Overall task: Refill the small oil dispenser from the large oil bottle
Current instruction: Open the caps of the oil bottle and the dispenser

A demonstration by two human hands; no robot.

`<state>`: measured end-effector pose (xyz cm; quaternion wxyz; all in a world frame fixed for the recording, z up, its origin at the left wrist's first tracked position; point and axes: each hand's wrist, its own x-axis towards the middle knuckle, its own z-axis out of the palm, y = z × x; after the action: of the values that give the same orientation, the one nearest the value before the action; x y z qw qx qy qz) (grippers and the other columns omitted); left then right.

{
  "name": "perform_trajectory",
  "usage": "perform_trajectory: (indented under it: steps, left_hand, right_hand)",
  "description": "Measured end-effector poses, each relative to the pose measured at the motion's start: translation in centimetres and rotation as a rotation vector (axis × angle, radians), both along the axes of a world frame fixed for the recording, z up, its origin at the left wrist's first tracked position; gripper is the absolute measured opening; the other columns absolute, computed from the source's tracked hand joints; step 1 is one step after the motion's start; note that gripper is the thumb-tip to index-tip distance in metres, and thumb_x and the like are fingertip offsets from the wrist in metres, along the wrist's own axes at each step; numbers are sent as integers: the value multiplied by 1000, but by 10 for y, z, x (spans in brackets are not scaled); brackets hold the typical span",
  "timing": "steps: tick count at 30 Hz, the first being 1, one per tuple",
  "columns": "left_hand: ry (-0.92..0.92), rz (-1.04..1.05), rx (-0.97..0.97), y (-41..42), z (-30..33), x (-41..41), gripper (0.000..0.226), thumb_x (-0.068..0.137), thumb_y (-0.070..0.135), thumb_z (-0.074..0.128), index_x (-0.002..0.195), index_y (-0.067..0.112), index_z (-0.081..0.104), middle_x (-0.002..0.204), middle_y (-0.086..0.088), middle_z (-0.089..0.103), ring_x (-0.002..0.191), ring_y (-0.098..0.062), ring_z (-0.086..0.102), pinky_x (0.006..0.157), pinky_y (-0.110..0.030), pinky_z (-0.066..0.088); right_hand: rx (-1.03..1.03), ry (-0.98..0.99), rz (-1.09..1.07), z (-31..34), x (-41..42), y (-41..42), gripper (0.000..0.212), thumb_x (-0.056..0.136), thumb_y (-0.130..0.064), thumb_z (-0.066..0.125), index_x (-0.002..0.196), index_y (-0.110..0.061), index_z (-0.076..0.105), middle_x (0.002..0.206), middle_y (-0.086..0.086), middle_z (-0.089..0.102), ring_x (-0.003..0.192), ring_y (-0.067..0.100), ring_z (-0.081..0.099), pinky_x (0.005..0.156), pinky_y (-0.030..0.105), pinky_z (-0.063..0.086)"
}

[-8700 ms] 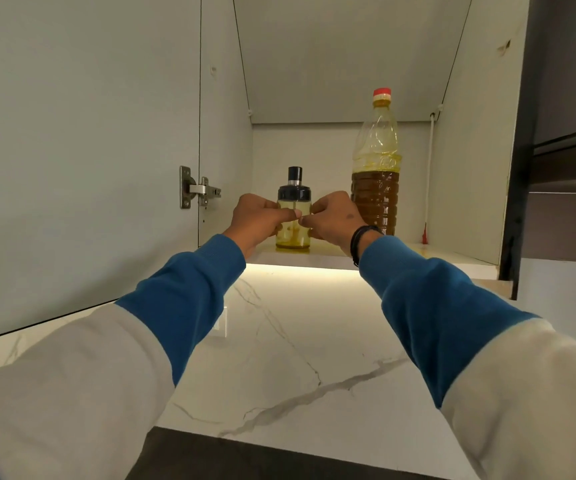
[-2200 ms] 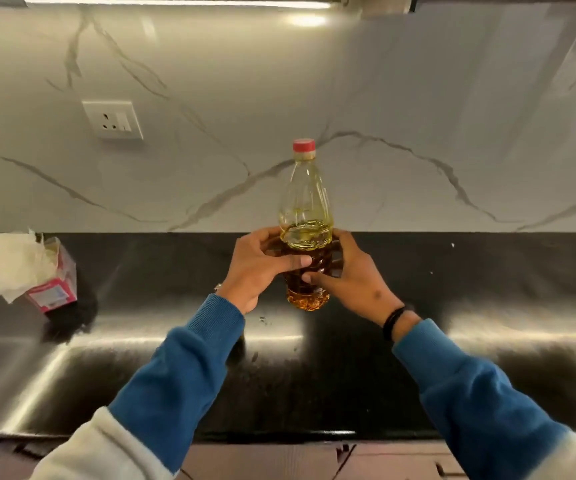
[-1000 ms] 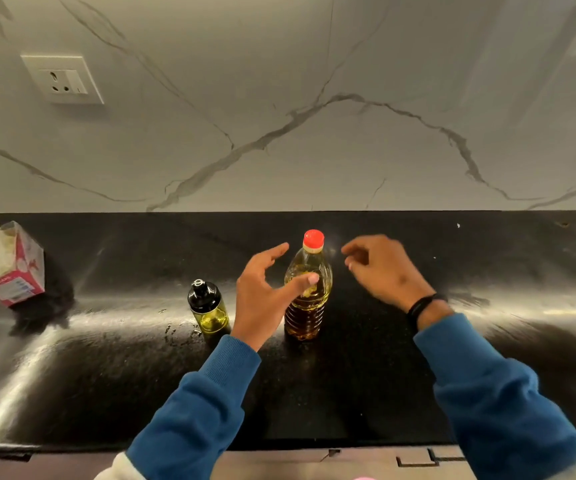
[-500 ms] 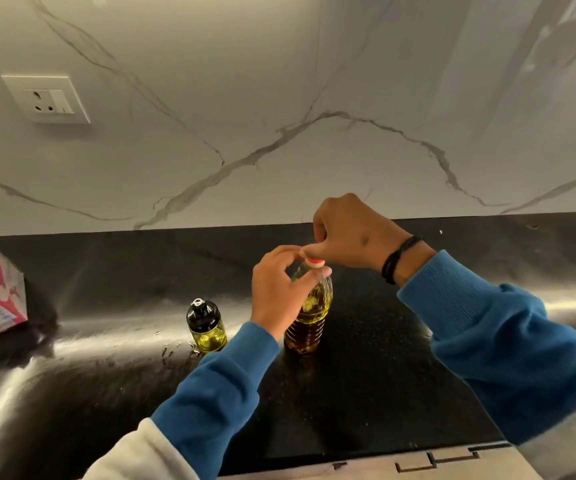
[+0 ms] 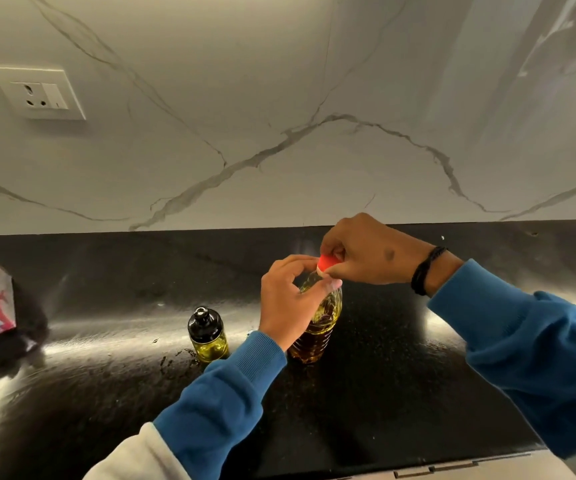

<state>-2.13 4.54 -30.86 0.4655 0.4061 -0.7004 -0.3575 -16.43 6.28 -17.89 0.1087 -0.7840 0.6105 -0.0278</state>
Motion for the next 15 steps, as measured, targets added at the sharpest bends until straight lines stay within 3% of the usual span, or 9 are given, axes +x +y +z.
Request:
perform_trajectory:
  steps: [3,8,11,13,15]
  left_hand:
    - [-2,18,-5,1,0,0,23,73,43,85,92,34,76,97,21,72,101,-6,62,88,-4,37]
    - [-19,45,-14,2,1,0,23,74,38,87,93,37,76,97,22,72,102,-5,62,87,-5,39]
    - [-22,43,4,0,2,-2,22,73,37,88,92,33,78,97,21,73,103,-5,63,88,-10,40]
    - [-17,53,16,-1,1,-2,23,72,38,89,91,35,78,98,21,73,104,-5,63,90,-12,40]
    - [-19,65,12,-1,0,-2,25,71,36,90,93,33,78,99,21,73,105,-4,62,90,-11,38]
  right_hand:
    - [90,-41,69,7,-6,-6,26,89,-29,70,114,-23,71,97,-7,60,79,6,54,70,19,42]
    - [28,-7,11,4,-3,-11,42,84,-55,69,94,-14,71,81,-10,55,75,11,58,64,23,48]
    - [32,36,73,6,-1,-12,21,89,-42,70,90,-20,69,84,-9,54,73,9,55,62,19,44]
    - [89,27,142,13,-4,-13,14,89,-33,72,100,-25,69,87,-12,53,78,6,55,66,17,42]
    - [132,22,177,17,-6,-14,33,86,-33,75,116,-25,65,92,-12,54,84,7,57,71,19,45]
